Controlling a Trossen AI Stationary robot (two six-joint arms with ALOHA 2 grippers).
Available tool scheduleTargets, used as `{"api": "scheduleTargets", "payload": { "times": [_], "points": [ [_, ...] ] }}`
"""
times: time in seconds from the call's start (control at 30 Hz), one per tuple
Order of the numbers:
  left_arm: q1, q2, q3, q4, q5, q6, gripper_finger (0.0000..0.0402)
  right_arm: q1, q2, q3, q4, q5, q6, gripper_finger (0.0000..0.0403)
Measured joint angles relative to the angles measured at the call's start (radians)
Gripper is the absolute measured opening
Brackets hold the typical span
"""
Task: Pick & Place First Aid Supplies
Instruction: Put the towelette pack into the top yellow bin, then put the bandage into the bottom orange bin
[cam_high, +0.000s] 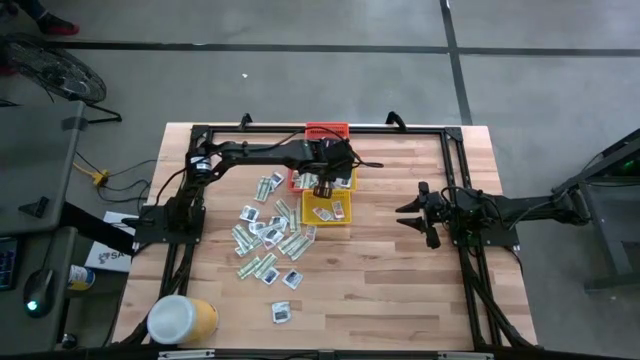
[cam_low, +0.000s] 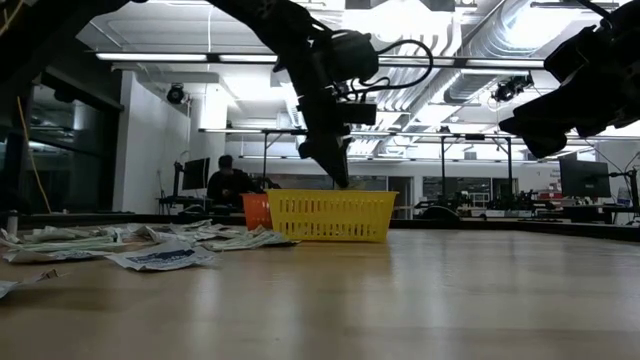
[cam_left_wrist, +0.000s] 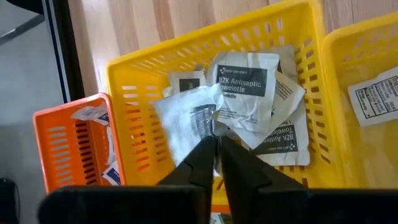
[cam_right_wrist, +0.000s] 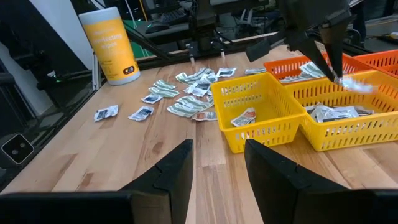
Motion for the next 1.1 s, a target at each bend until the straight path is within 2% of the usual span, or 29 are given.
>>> {"api": "scheduleTargets", "payload": {
  "times": [0.2,0.37,0.57,0.83,0.93,1.1],
  "points": [
    [0.000,0.000,0.000,0.000,0.001,0.000,0.0097,0.000,0.000,0.000,0.000,0.000,0.000,0.0139],
    [-0.008,0.000,0.000,-0.013,-0.007,0.007,0.0129,0.000,0.000,0.000,0.001,0.000,0.000,0.0139],
    [-0.028,-0.041,-0.001,-0.074,-0.041,-0.087,0.0133,0.000,0.000,-0.001,0.001,0.000,0.000,0.0139],
    [-0.026,-0.120,-0.001,-0.306,-0.034,-0.397,0.0133,0.000,0.000,-0.001,0.002,0.000,0.000,0.0139],
    [-0.026,-0.144,-0.008,-0.397,-0.030,-0.464,0.0133,0.000,0.000,-0.001,0.002,0.001,0.000,0.0139],
    [-0.002,-0.249,-0.143,-0.390,0.064,-0.483,0.0134,0.000,0.000,-0.001,0.002,0.000,0.000,0.0139]
  ]
}}
